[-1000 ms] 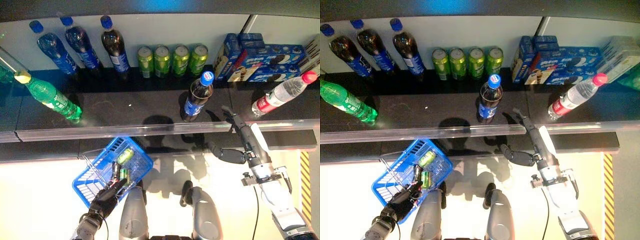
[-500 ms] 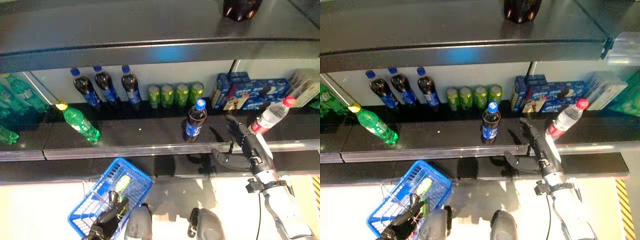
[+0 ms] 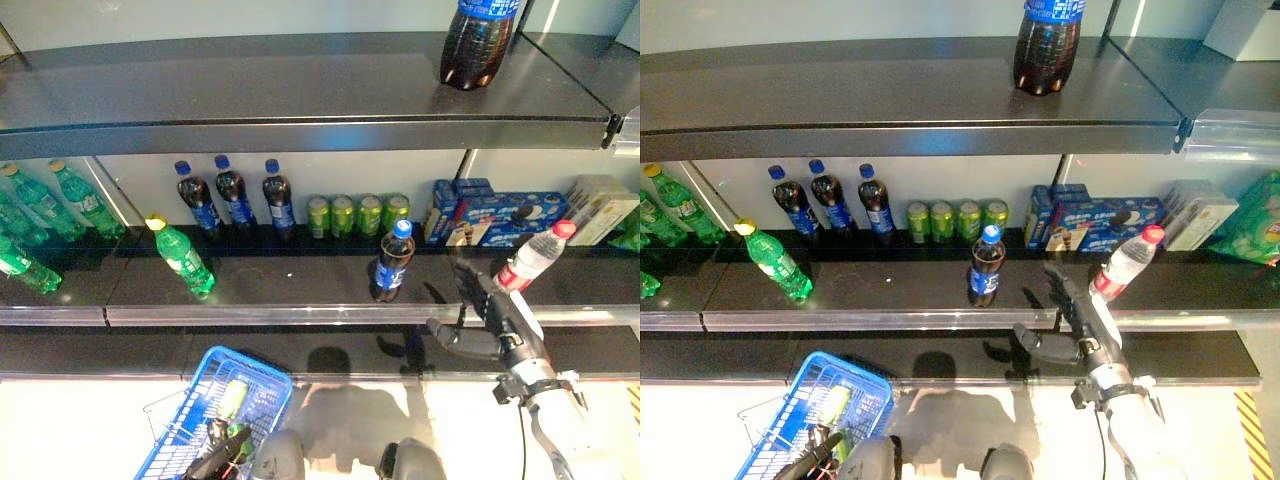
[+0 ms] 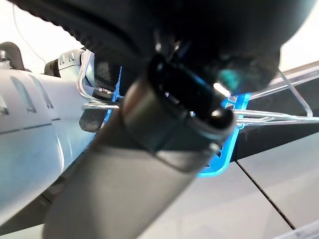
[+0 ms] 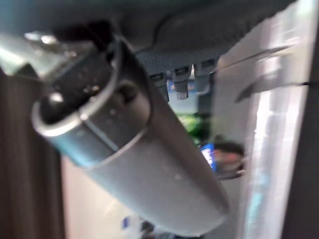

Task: Pick up the drink and place into the basket.

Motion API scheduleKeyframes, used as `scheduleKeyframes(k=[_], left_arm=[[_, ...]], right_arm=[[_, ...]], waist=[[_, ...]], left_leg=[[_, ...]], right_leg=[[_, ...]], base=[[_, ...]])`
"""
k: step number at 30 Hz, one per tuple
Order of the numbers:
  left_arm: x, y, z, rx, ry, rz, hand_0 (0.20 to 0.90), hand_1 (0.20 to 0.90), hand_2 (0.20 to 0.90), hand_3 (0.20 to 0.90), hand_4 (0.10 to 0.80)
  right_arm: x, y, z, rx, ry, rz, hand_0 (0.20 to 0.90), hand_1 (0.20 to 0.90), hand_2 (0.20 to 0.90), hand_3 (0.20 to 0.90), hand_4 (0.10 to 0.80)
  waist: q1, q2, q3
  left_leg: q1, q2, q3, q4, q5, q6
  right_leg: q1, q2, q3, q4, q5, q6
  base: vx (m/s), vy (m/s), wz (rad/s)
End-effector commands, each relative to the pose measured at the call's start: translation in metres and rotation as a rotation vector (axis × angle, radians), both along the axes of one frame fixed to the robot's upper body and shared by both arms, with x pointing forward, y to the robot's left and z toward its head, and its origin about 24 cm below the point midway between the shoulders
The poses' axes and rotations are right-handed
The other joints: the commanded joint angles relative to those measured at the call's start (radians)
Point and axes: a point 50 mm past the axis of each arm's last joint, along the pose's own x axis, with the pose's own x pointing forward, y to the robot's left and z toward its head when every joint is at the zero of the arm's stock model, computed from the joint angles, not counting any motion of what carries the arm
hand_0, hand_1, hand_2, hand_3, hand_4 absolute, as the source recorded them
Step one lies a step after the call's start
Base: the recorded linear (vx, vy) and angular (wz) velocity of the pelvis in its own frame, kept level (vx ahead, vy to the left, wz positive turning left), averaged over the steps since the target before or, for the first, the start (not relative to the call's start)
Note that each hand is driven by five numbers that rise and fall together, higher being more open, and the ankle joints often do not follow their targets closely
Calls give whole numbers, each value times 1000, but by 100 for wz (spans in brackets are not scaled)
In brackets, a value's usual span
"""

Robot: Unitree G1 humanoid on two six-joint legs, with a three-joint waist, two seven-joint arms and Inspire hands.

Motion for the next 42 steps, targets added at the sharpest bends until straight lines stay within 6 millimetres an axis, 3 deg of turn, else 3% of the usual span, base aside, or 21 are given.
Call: scheduleKeyframes(k=[1,9,14,21,29,35,37,40,41,42], left_arm=[[-9,-18,5,-34,-77,-239,300,300,300,200,100],[20,4,13,88,-128,-199,300,300,300,200,100],[36,9,13,158,-108,-220,300,300,300,200,100],[52,3,11,163,-98,-282,300,300,300,200,100],[60,3,12,166,-90,-308,300,300,300,200,100],[66,7,15,176,-98,-304,300,300,300,200,100],[66,7,15,175,-107,-284,300,300,300,200,100],[71,-2,16,143,-142,-275,300,300,300,200,100],[73,-6,16,130,-154,-286,300,300,300,200,100],[75,-11,15,117,-165,-312,300,300,300,200,100]], right_arm=[[6,-17,18,-18,-110,-118,900,900,900,900,800],[-33,-42,-42,-36,180,-249,900,900,900,900,800],[-52,-36,-92,14,434,-334,900,900,900,900,800],[-88,-27,-145,22,780,-352,900,900,900,900,800],[-108,-22,-163,18,936,-364,900,900,900,900,800],[-105,-19,-164,16,953,-320,900,900,900,900,800],[-102,-18,-163,3,952,-284,900,900,900,900,800],[-93,-19,-160,-40,954,-230,900,900,900,900,800],[-90,-21,-159,-49,947,-230,900,900,900,900,800],[-90,-22,-159,-51,942,-247,900,900,900,900,800]], waist=[[-12,-20,-46],[-49,-46,-112],[-54,-51,-152],[-36,-42,-170],[-27,-32,-180],[-26,-21,-179],[-20,-11,-170],[-8,24,-140],[-5,28,-134],[-11,34,-128]], left_leg=[[-41,-23,20,-69,184,23],[30,1,88,-211,198,9],[76,3,135,-272,183,4],[107,-7,154,-279,155,11],[135,-15,165,-300,141,18],[123,-7,149,-250,139,11],[100,11,127,-212,181,-7],[36,84,92,-242,356,-68],[26,94,97,-259,369,-70],[15,119,144,-272,391,-76]], right_leg=[[67,16,28,-227,236,65],[99,4,25,-361,279,93],[138,2,4,-429,282,96],[169,13,-11,-434,260,82],[195,31,-15,-452,246,68],[197,54,-14,-439,219,45],[197,71,-15,-435,208,32],[207,103,-19,-478,214,18],[206,102,-26,-487,217,16],[205,104,-45,-492,217,10]], base=[[-108,13,-5],[-119,-19,-10],[-99,-22,-14],[-31,-10,-2],[-13,-33,1],[-56,-160,1],[-52,-222,2],[-138,-122,3],[-247,-53,21],[-193,-21,27]])
